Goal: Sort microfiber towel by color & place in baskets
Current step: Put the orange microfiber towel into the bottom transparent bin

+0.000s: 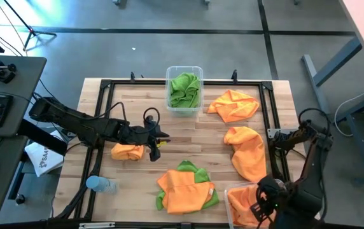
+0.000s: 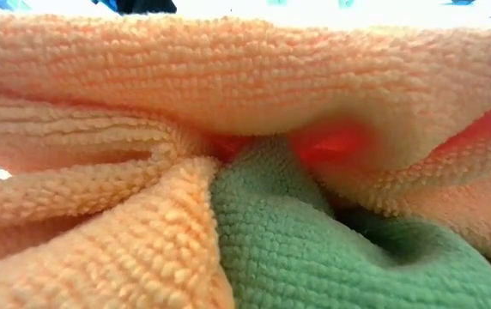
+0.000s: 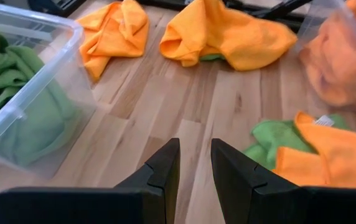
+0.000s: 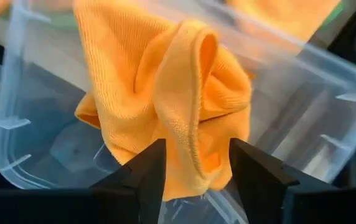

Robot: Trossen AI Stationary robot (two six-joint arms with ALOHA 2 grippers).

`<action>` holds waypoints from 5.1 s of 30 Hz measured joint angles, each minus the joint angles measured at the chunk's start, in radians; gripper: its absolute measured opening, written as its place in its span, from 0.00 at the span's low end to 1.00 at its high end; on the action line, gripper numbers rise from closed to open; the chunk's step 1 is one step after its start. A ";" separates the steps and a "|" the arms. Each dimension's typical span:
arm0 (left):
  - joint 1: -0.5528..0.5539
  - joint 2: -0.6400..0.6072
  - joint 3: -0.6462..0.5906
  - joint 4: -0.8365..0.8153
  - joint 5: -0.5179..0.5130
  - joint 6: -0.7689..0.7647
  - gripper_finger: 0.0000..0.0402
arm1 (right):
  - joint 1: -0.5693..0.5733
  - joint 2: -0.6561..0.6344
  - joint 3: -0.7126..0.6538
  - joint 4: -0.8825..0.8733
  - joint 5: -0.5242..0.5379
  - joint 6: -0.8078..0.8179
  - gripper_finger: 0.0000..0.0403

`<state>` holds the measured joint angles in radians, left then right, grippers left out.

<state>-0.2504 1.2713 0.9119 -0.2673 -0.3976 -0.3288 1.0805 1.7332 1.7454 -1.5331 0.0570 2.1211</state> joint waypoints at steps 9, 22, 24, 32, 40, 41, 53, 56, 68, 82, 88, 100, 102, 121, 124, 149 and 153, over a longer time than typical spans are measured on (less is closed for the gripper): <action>0.000 -0.108 -0.182 0.135 0.008 0.001 0.20 | 0.034 -0.005 0.058 -0.039 0.183 0.035 0.26; 0.001 -0.538 -0.505 0.346 0.151 0.069 0.20 | -0.097 -0.005 0.058 -0.038 0.395 -0.298 0.01; 0.001 -0.568 -0.525 0.342 0.152 0.069 0.20 | -0.150 -0.006 0.058 -0.038 0.396 -0.368 0.01; 0.001 -0.590 -0.560 0.338 0.145 0.034 0.20 | -0.396 -0.022 0.045 -0.036 0.310 -0.745 0.00; 0.001 -0.589 -0.576 0.323 0.152 -0.001 0.20 | -0.601 -0.190 -0.166 -0.035 0.298 -0.929 0.00; 0.001 -0.589 -0.576 0.318 0.152 -0.001 0.20 | -0.616 -0.221 -0.205 -0.029 0.297 -0.933 0.00; 0.001 -0.589 -0.576 0.317 0.152 0.025 0.20 | -0.734 -0.576 -0.650 0.055 0.226 -0.904 0.00; 0.001 -0.589 -0.576 0.316 0.152 0.025 0.20 | -0.756 -0.614 -0.706 0.055 0.246 -0.933 0.02; 0.001 -0.589 -0.576 0.309 0.152 -0.002 0.20 | -0.958 -0.615 -0.777 0.158 0.252 -1.131 0.29; 0.001 -0.589 -0.576 0.310 0.152 -0.010 0.20 | -0.985 -0.614 -0.848 0.181 0.201 -1.688 0.42; 0.001 -0.589 -0.576 0.310 0.152 -0.002 0.20 | -0.985 -0.614 -0.911 0.202 0.171 -1.789 0.39; 0.001 -0.588 -0.576 0.317 0.152 0.009 0.20 | -0.985 -0.614 -1.066 0.234 0.187 -1.769 0.39; 0.001 -0.588 -0.576 0.317 0.148 0.009 0.20 | -0.985 -0.614 -1.070 0.235 0.185 -1.760 0.39; 0.001 -0.588 -0.576 0.317 0.123 0.019 0.20 | -0.970 -0.615 -0.914 0.277 0.164 -1.439 0.01; 0.001 -0.588 -0.576 0.317 0.123 0.019 0.20 | -0.946 -0.615 -0.820 0.277 0.195 -1.406 0.01; 0.001 -0.589 -0.576 0.317 0.125 0.016 0.20 | -0.625 -0.615 -0.209 0.243 0.633 -1.209 0.00; 0.001 -0.589 -0.576 0.317 0.125 0.017 0.20 | -0.588 -0.614 -0.184 0.288 0.664 -1.176 0.00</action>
<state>-0.2497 0.6827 0.3363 0.0498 -0.2729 -0.3122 0.4920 1.1194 1.5613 -1.2448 0.7211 0.9449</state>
